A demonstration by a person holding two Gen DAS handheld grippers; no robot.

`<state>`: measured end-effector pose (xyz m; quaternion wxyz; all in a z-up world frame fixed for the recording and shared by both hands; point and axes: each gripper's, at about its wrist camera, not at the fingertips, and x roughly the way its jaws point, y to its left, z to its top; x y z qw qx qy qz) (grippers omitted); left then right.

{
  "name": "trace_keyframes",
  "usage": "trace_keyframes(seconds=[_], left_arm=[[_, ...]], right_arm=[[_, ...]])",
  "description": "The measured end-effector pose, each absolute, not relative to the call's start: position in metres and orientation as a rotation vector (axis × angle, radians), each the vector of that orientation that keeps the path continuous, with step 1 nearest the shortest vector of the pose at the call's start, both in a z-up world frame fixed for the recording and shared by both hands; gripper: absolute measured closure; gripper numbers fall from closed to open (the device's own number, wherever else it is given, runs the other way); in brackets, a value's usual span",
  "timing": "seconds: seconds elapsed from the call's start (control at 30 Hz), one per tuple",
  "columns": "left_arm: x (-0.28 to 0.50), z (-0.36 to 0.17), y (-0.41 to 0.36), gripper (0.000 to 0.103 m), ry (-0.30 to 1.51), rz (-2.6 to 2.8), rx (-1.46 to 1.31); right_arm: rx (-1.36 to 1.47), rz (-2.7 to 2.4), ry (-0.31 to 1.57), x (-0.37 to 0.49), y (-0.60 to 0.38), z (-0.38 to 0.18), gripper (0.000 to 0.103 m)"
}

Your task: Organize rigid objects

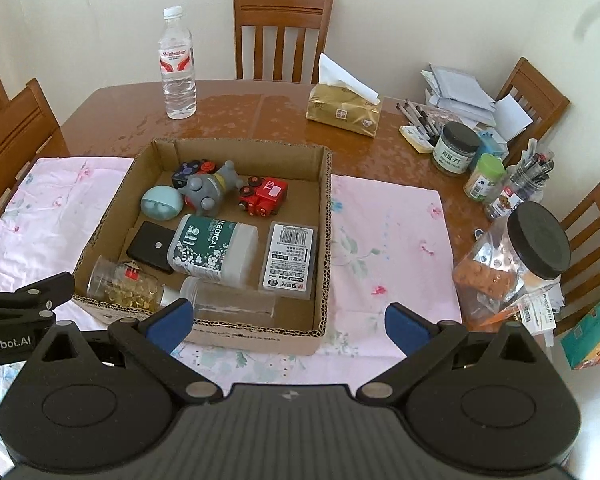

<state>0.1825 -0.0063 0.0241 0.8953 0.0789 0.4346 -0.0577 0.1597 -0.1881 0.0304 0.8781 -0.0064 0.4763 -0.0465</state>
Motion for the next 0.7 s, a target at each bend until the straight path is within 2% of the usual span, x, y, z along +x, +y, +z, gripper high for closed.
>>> trace_keyframes(seconds=[0.7], left_arm=[[0.1786,0.0311,-0.0075,0.001,0.885,-0.121,0.154]], right_arm=[[-0.017,-0.091,0.97,0.1552,-0.1838,0.0367,0.0]])
